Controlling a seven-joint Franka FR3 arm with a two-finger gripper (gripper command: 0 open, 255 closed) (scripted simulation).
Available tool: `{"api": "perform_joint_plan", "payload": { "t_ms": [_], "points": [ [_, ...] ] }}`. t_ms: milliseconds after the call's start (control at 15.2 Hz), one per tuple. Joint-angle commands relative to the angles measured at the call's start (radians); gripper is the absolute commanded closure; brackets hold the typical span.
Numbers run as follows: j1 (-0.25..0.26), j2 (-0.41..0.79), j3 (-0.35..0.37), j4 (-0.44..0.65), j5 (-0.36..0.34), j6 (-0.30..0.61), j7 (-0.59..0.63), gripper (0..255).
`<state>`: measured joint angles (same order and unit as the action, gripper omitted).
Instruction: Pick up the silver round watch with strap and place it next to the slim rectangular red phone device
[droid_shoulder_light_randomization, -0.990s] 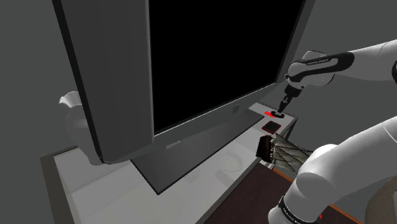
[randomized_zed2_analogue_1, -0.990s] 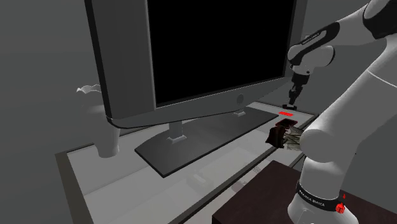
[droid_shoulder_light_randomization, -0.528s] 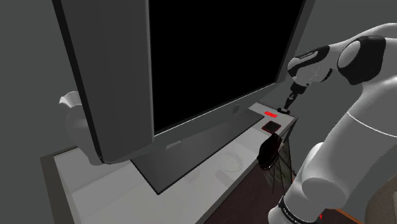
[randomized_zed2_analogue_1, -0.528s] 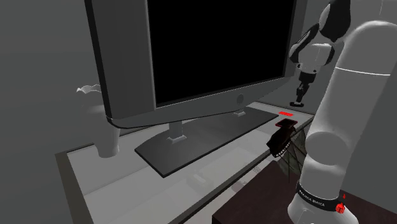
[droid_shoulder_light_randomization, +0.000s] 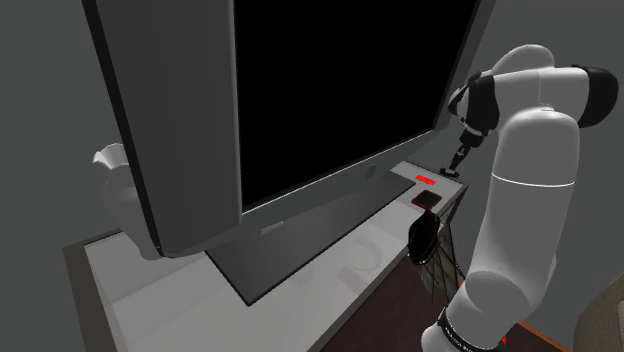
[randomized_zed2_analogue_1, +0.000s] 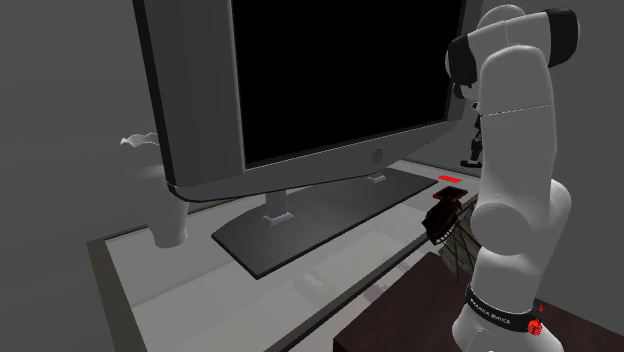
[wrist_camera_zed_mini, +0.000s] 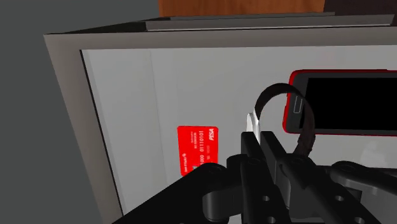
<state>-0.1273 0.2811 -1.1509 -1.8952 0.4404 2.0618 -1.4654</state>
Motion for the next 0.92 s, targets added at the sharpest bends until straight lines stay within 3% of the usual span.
{"api": "perform_joint_plan", "payload": {
  "t_ms": [0, 858],
  "points": [
    [-0.010, 0.012, 0.011, -0.017, 0.018, 0.022, -0.015, 255],
    [-0.087, 0.111, 0.102, -0.091, 0.147, 0.140, -0.111, 255]
  ]
}}
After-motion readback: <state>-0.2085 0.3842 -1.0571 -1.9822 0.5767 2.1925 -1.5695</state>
